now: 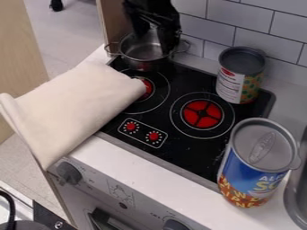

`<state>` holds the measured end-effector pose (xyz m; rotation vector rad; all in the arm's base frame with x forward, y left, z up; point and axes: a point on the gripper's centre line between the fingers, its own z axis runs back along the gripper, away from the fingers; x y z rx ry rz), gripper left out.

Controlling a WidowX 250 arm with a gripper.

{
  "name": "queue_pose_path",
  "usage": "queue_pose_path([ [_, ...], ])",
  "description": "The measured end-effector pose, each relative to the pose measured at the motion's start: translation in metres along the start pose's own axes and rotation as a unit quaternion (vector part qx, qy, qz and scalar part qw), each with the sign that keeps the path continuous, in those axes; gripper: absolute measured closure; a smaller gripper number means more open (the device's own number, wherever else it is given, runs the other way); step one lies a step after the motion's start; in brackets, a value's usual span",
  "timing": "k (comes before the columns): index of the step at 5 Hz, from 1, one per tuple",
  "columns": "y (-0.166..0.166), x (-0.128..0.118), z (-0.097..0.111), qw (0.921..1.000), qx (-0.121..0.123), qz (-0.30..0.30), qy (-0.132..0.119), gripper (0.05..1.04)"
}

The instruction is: Put the can in the bottom side of the right burner

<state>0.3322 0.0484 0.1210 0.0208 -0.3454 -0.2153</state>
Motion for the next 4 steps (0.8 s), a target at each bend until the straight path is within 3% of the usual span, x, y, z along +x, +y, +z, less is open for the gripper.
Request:
queue_pose_path([
  [1, -0.009, 0.002, 0.005, 0.9994, -0.016, -0.009, -0.029, 0.083],
  [2, -0.026, 0.004, 0.005, 0.9961, -0.048, -0.033, -0.066, 0.083],
  [4, -0.07, 0.02, -0.002, 0.9884, -0.081, -0.04, -0.122, 0.083],
])
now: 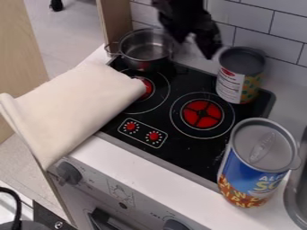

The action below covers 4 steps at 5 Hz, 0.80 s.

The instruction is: Put the can in the bottom side of the right burner

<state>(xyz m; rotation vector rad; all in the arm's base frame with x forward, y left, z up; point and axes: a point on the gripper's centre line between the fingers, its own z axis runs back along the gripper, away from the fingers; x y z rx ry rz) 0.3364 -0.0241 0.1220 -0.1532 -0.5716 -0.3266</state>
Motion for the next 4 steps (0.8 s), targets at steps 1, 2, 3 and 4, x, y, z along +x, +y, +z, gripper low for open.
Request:
queue_pose_path([
  [1, -0.016, 0.013, -0.003, 0.9995, -0.007, -0.006, -0.029, 0.083],
  [2, -0.032, 0.019, -0.017, 0.9988, 0.011, -0.013, -0.047, 0.083],
  [3, -0.046, 0.024, -0.031, 0.9988, 0.017, -0.015, -0.043, 0.083],
  [4, -0.057, 0.036, -0.038, 0.9975, 0.028, -0.011, -0.064, 0.083],
])
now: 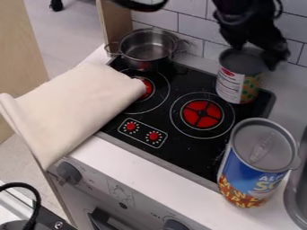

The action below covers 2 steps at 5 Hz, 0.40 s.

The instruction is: Put the can in the bottom side of the right burner

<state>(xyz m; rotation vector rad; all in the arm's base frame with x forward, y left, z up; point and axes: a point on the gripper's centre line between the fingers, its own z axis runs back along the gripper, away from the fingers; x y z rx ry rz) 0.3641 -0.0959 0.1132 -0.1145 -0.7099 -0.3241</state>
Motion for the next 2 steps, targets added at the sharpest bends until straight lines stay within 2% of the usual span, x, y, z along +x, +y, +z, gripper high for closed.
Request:
queue_pose_path([
  [1, 0.002, 0.012, 0.002, 0.9997, 0.009, 0.011, -0.022, 0.083],
  [2, 0.005, 0.024, 0.0, 0.9989, 0.021, 0.029, -0.03, 0.083],
])
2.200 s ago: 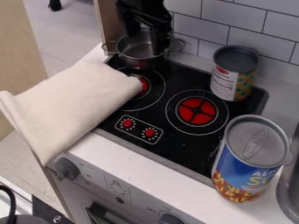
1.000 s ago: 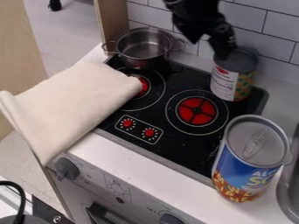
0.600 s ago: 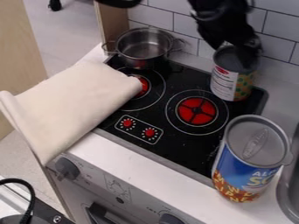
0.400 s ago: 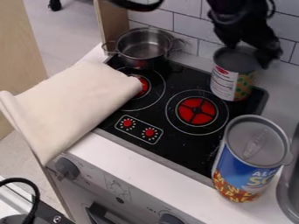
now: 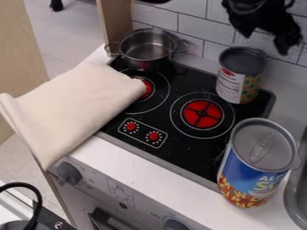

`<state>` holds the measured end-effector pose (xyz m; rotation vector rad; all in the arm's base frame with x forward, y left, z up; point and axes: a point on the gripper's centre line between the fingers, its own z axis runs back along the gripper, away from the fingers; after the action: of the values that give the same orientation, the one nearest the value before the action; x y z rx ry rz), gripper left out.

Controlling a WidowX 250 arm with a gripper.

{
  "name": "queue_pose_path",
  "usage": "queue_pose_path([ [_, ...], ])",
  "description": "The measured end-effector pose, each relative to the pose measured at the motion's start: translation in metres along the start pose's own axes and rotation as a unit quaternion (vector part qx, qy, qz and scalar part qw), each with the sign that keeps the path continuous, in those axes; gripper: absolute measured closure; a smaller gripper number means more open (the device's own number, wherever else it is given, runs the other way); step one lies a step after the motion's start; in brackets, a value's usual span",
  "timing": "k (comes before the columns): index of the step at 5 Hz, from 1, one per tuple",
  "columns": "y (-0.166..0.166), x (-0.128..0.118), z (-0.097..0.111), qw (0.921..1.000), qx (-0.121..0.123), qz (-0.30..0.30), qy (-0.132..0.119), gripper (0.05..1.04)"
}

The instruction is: Put the can in the bottom side of the right burner

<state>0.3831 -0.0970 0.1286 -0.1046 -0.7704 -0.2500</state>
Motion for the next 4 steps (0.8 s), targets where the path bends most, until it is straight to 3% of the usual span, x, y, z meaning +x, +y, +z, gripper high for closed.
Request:
queue_pose_path([
  [1, 0.002, 0.001, -0.017, 0.9997, 0.017, 0.008, 0.013, 0.083],
  [2, 0.006, 0.01, -0.024, 0.9992, 0.031, 0.026, 0.008, 0.083],
  [3, 0.01, 0.003, -0.035, 0.9986, 0.042, 0.026, 0.015, 0.083],
  [4, 0.009, -0.001, -0.035, 0.9988, 0.034, 0.023, 0.028, 0.083],
])
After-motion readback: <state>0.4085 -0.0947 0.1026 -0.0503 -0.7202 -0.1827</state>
